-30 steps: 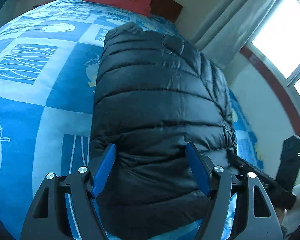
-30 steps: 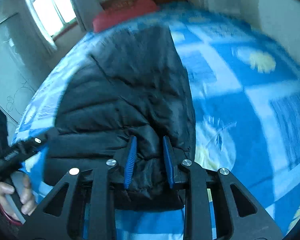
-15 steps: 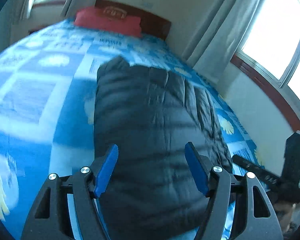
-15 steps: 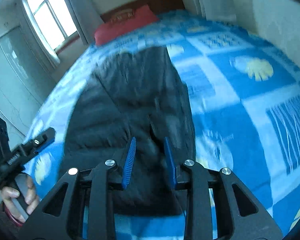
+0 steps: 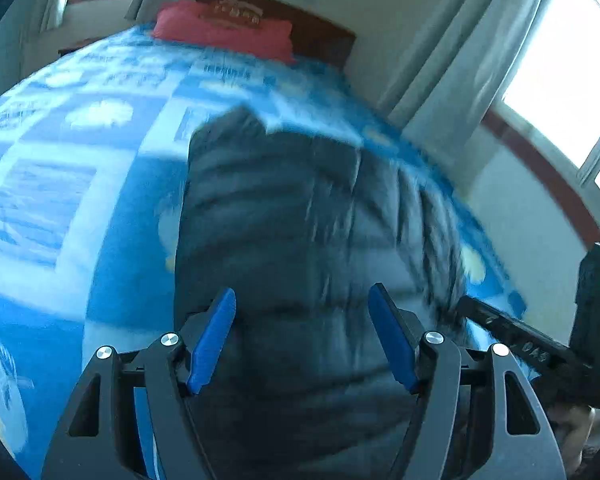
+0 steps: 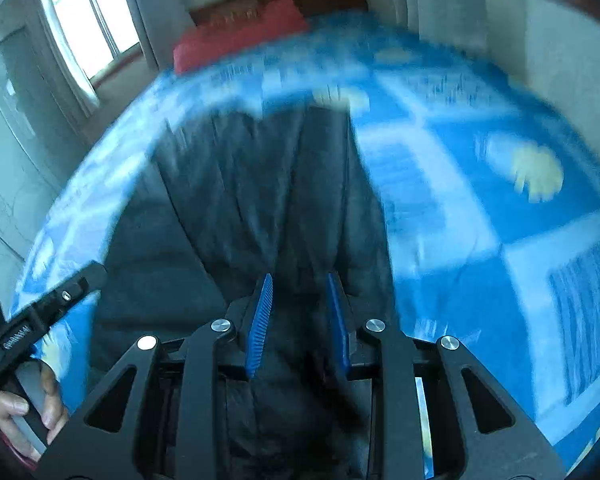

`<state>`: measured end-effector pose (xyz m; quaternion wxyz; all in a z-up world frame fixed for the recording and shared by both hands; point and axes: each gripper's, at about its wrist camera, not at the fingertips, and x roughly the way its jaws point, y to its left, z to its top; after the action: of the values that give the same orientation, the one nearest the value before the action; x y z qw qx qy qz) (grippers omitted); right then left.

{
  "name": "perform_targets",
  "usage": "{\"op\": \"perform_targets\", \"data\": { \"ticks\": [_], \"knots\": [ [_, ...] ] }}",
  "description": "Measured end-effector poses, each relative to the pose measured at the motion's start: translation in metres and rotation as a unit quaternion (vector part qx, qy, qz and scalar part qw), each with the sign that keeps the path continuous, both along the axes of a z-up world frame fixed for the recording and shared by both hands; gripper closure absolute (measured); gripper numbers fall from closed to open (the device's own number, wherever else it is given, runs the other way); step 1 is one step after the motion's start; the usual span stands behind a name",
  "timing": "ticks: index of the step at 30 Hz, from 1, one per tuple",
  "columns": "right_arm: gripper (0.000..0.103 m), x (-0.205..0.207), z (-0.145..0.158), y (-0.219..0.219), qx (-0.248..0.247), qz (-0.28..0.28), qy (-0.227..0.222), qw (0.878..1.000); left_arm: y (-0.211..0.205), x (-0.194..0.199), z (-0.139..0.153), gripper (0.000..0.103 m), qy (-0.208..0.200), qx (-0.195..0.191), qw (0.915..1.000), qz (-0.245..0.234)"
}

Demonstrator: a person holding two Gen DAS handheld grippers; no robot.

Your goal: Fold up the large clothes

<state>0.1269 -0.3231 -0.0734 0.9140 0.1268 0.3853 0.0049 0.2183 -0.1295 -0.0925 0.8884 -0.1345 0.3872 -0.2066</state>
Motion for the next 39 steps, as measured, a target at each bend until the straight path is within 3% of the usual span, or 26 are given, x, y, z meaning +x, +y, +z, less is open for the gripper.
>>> {"op": "perform_targets", "data": {
  "ticks": [3, 7, 11, 16, 24, 39],
  "knots": [
    [0.073, 0.026, 0.006, -0.006, 0.025, 0.014, -0.016, 0.999, -0.003, 0.025, 0.004, 0.035, -0.004, 0.001, 0.9999, 0.009],
    [0.074, 0.056, -0.022, -0.017, 0.030, 0.008, 0.013, 0.999, -0.004, 0.054, -0.014, 0.035, 0.036, -0.008, 0.9991, 0.021],
    [0.076, 0.067, -0.051, -0.019, 0.037, 0.006, 0.036, 0.999, -0.016, 0.059, -0.024, 0.035, 0.034, 0.035, 0.9987, 0.014],
    [0.077, 0.074, -0.068, -0.017, 0.039, 0.002, 0.038, 0.999, -0.024, 0.065, -0.037, 0.034, 0.045, 0.053, 0.9973, 0.024],
    [0.077, 0.076, -0.077, -0.016, 0.038, -0.004, 0.029, 0.999, -0.027, 0.069, -0.049, 0.034, 0.047, 0.060, 0.9966, 0.033],
    [0.077, 0.066, -0.068, -0.012, 0.027, -0.011, 0.012, 1.000, -0.033, 0.064, -0.042, 0.033, 0.036, 0.087, 0.9950, 0.032]
  ]
}}
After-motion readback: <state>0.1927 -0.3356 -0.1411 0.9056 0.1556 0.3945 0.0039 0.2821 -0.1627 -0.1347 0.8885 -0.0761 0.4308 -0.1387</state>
